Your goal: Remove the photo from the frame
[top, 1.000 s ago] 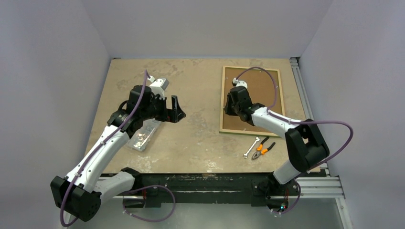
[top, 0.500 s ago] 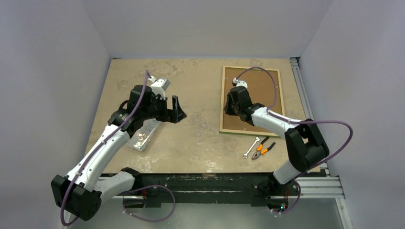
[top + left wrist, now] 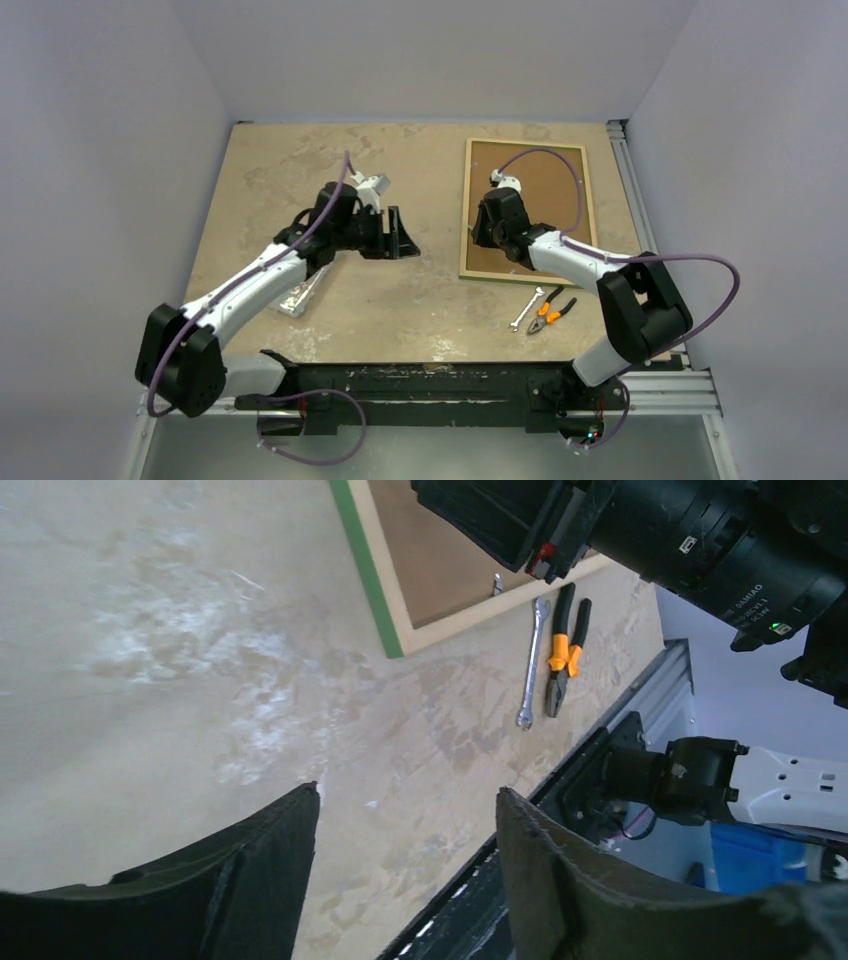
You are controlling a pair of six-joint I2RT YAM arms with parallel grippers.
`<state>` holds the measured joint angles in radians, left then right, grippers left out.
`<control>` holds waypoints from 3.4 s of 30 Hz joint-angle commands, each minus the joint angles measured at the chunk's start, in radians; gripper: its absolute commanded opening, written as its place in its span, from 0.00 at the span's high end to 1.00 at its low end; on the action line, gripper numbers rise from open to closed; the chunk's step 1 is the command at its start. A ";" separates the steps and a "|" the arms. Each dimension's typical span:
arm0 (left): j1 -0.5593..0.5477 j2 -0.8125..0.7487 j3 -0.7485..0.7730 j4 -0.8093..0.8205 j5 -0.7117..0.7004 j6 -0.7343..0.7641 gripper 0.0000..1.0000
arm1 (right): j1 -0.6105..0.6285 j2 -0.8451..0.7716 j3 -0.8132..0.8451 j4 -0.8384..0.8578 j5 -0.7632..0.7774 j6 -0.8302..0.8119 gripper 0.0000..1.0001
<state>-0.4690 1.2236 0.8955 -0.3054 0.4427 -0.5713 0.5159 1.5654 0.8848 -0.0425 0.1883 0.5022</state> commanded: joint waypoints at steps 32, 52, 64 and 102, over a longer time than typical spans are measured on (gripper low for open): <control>-0.206 0.776 0.252 0.427 -0.004 -0.426 0.70 | 0.016 0.025 -0.036 0.069 0.221 -0.051 1.00; -0.209 0.791 0.236 0.445 -0.016 -0.450 0.68 | 0.076 0.045 0.069 -0.063 0.287 0.077 1.00; -0.206 0.716 0.237 0.421 0.066 -0.412 0.47 | -0.121 -0.095 0.047 0.056 0.060 0.008 1.00; -0.189 0.886 0.414 0.206 0.039 -0.299 0.63 | -0.260 0.659 0.837 -0.031 -0.089 0.001 1.00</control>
<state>-0.6605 2.0888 1.3216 -0.0914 0.4915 -0.8967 0.2596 2.2021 1.6329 0.0040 0.0673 0.5049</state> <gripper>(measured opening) 0.386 0.177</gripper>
